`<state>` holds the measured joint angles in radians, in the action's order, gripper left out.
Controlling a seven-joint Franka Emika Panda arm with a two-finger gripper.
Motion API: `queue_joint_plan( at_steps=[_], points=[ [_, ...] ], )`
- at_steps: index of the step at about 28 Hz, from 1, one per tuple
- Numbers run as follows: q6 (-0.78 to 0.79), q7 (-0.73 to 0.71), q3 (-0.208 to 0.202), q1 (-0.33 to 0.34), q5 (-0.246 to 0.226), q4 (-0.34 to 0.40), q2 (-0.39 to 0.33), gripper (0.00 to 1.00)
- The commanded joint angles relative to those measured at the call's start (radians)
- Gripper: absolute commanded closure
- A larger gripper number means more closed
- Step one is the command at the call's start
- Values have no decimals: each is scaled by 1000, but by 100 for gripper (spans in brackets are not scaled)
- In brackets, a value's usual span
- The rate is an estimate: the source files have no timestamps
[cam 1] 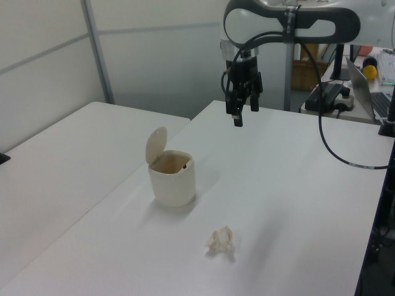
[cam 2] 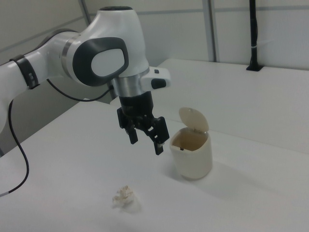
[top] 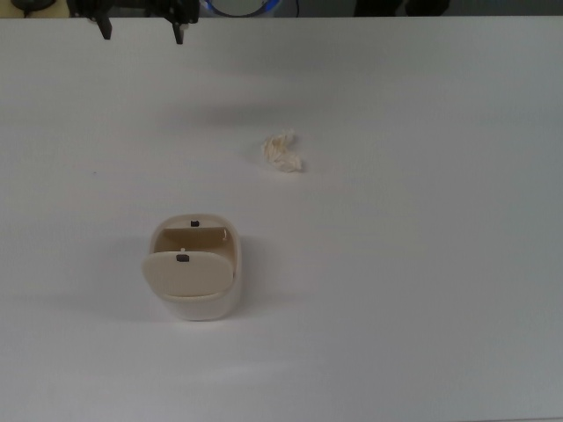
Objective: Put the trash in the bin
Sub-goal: 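Move the open gripper down over the crumpled white tissue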
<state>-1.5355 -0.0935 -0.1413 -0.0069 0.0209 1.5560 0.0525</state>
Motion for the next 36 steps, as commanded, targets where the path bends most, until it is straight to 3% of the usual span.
queue_joint_plan(
  at_steps=[1,6,12,18,25,36],
  points=[
    [-44,11,22,4,-4,33,-3,0],
    [-80,9,22,36,1,72,-2,0],
    [-169,14,25,113,57,180,-5,0],
    [-293,150,25,172,94,277,-5,0],
    [-440,328,25,248,181,409,-3,0],
    [-554,454,28,300,254,513,1,0]
  ],
)
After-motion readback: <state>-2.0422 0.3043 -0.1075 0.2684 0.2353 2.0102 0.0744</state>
